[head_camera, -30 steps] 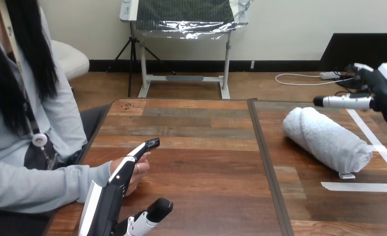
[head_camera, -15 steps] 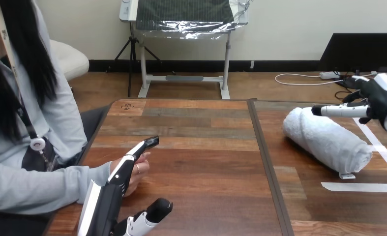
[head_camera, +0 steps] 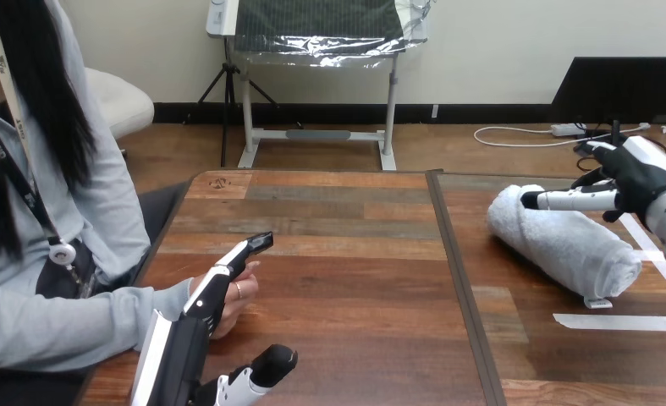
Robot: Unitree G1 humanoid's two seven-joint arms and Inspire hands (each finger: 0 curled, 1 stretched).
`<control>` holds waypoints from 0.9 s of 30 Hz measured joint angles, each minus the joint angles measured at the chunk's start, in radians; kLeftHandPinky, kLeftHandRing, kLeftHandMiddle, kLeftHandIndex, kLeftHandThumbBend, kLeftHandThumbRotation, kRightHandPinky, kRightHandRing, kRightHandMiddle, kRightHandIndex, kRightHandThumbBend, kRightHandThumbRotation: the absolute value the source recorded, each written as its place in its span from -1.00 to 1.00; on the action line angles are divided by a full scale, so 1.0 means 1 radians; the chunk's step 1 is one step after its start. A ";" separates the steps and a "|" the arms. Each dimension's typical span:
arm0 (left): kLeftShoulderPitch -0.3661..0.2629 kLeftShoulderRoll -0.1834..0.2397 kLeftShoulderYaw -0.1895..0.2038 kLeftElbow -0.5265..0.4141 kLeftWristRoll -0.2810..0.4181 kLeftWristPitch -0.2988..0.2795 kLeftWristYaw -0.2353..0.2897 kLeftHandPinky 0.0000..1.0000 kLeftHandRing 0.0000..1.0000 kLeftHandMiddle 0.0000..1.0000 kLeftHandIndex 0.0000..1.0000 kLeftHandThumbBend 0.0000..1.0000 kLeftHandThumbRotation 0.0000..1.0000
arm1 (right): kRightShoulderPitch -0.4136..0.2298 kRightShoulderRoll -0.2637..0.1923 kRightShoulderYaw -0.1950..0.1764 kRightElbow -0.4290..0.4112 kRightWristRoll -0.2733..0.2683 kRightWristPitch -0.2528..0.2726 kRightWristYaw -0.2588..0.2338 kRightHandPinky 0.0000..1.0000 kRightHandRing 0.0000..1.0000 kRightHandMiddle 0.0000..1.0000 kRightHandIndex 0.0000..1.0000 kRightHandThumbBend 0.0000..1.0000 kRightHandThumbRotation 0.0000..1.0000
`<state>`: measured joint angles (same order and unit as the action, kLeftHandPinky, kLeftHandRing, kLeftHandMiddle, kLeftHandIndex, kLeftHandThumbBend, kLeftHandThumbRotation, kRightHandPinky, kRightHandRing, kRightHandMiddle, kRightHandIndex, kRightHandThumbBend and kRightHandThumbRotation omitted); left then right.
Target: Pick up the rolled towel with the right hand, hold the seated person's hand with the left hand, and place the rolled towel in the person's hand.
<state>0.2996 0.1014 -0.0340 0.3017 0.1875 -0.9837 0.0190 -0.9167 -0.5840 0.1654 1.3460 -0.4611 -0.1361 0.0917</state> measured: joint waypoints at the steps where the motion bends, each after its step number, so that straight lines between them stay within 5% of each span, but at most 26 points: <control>1: 0.002 0.000 0.000 -0.001 0.000 0.000 0.000 0.80 0.82 0.77 0.67 0.90 0.61 | 0.000 0.001 0.002 0.000 -0.002 0.000 0.000 0.10 0.40 0.47 0.89 1.00 0.01; 17: 0.040 0.000 -0.003 -0.040 -0.018 -0.001 -0.005 0.77 0.83 0.76 0.67 0.92 0.58 | 0.000 0.010 0.030 0.011 -0.021 0.024 0.001 0.38 0.64 0.71 0.89 1.00 -0.04; 23: 0.050 0.001 -0.003 -0.057 -0.024 -0.001 -0.011 0.77 0.83 0.76 0.67 0.92 0.58 | 0.000 0.020 0.048 0.016 -0.039 0.046 0.001 -0.03 0.21 0.34 0.88 1.00 0.04; 27: 0.054 0.001 -0.003 -0.071 -0.023 -0.001 -0.015 0.77 0.82 0.76 0.67 0.92 0.60 | 0.000 0.031 0.060 0.020 -0.051 0.053 0.001 -0.14 0.15 0.28 0.88 1.00 0.03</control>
<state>0.3533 0.1024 -0.0374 0.2309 0.1640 -0.9843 0.0035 -0.9166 -0.5534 0.2256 1.3657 -0.5124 -0.0831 0.0929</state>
